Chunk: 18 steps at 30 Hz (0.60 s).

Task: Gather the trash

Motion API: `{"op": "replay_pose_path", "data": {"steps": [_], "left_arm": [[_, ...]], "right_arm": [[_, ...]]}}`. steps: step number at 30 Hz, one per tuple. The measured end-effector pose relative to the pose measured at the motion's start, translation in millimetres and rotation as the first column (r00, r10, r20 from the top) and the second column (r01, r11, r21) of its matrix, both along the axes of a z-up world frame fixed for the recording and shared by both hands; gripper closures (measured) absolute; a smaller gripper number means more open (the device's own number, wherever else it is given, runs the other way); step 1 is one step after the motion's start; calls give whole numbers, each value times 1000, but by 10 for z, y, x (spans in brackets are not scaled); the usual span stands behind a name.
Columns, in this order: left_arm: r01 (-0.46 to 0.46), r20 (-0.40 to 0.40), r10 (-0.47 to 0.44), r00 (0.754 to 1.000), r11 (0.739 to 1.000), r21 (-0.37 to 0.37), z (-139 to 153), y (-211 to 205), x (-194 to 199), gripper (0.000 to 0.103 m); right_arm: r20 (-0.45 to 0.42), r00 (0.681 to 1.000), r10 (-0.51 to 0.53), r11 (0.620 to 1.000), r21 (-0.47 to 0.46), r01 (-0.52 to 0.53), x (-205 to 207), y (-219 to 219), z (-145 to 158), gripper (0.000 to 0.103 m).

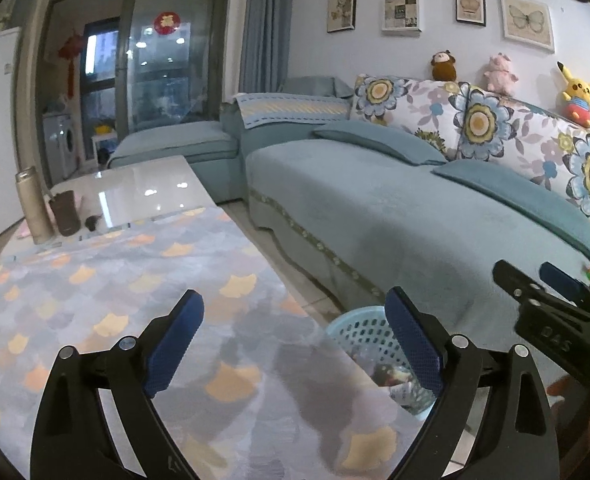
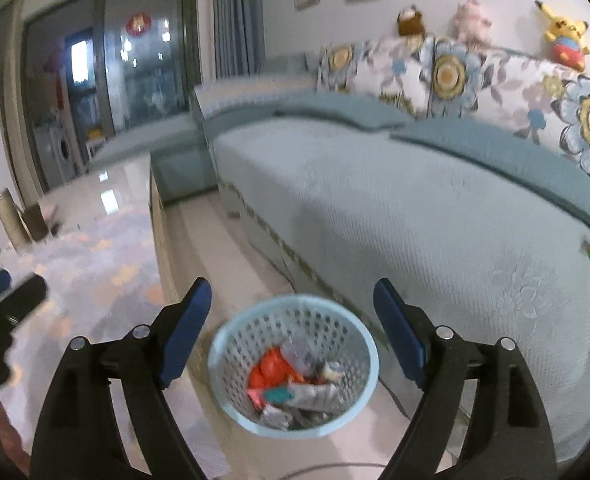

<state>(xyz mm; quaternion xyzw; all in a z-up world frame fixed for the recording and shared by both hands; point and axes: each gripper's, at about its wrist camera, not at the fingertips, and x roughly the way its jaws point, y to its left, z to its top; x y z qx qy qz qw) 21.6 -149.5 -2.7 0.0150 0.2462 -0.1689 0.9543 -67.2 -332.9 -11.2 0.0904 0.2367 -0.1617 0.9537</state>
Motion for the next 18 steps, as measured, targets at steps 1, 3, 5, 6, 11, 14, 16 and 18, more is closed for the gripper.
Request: {"op": "replay_pose_path", "data": {"steps": [1,3,5,6,11,14,16,18], "left_arm": [[-3,-1,3,1000,1000,-5,5,16,10,13],[-13,-6,13,1000,1000,-16,8,57,36,13],[-28,-5,28,1000,1000,-13,-2,92,63,13],[-34,-4,34,999,999,-11,-10,101,75,13],[-63,5,63,998,998,17,-46,123,135,12],[-73,-3,73,997,997,6,-54,173,180,12],[-76,-15,76,997,997,-9,-60,207,203,11],[-84,-14,84,996,996,-10,-62,222,218,11]], "right_arm": [[25,1000,-6,1000,1,6,-38,32,23,24],[51,998,-19,1000,3,19,-101,68,45,24],[77,996,-44,998,-36,47,-148,151,48,24],[80,996,-49,997,-49,53,-148,183,53,24],[93,995,-44,993,-101,54,-127,334,62,24],[91,995,-34,995,-95,42,-103,353,52,24],[87,996,-29,995,-90,37,-87,349,33,24],[83,996,-15,997,-72,21,-74,340,17,24]]}}
